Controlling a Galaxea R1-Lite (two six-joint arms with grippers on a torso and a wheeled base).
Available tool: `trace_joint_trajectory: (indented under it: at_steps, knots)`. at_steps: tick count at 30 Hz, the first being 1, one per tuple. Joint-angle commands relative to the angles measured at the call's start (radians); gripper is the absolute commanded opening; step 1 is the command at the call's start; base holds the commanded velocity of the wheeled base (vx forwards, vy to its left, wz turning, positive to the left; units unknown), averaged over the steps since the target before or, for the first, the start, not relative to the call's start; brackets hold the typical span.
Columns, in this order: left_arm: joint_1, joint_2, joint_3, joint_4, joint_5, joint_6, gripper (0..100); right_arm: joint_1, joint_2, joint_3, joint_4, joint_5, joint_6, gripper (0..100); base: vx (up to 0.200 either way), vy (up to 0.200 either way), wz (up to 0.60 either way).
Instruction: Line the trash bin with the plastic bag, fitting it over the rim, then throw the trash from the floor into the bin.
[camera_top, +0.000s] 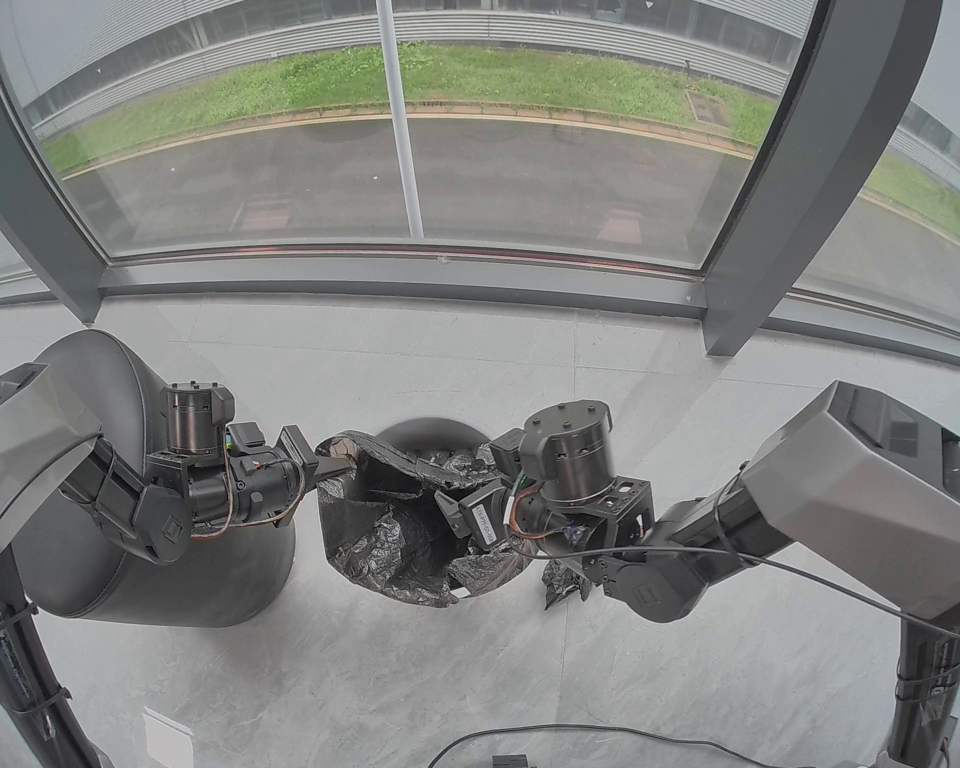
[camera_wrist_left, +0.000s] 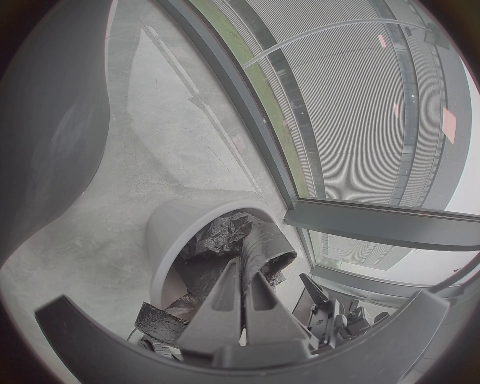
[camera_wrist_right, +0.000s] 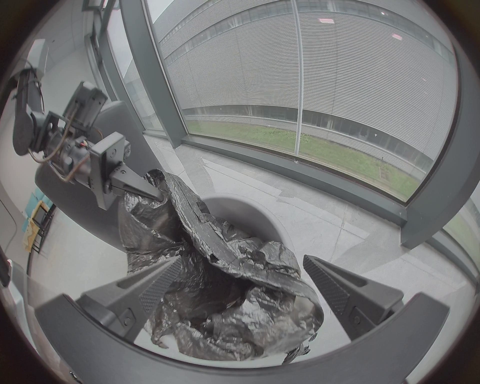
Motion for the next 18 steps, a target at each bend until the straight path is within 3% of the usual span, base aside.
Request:
trace_joint_trajectory:
  at_steps: [1,8,15,18]
  knots:
    - [-0.001,-0.004,0.001,-0.001,0.0,-0.001,0,0.013,0.091,-0.076,0.012,-0.019,-0.026,100,0.0,0.0,0.0]
    - [-0.001,-0.004,-0.001,-0.001,0.0,-0.001,0,0.005,0.154,-0.155,0.051,-0.05,-0.036,100,0.0,0.0,0.0]
    - [-0.002,-0.016,-0.001,-0.001,0.0,0.001,0,-0.041,0.226,-0.33,0.064,-0.146,-0.071,100,0.0,0.0,0.0]
    - [-0.002,-0.015,-0.007,-0.001,-0.002,0.024,0,-0.062,0.238,-0.456,0.131,-0.177,-0.092,100,0.0,0.0,0.0]
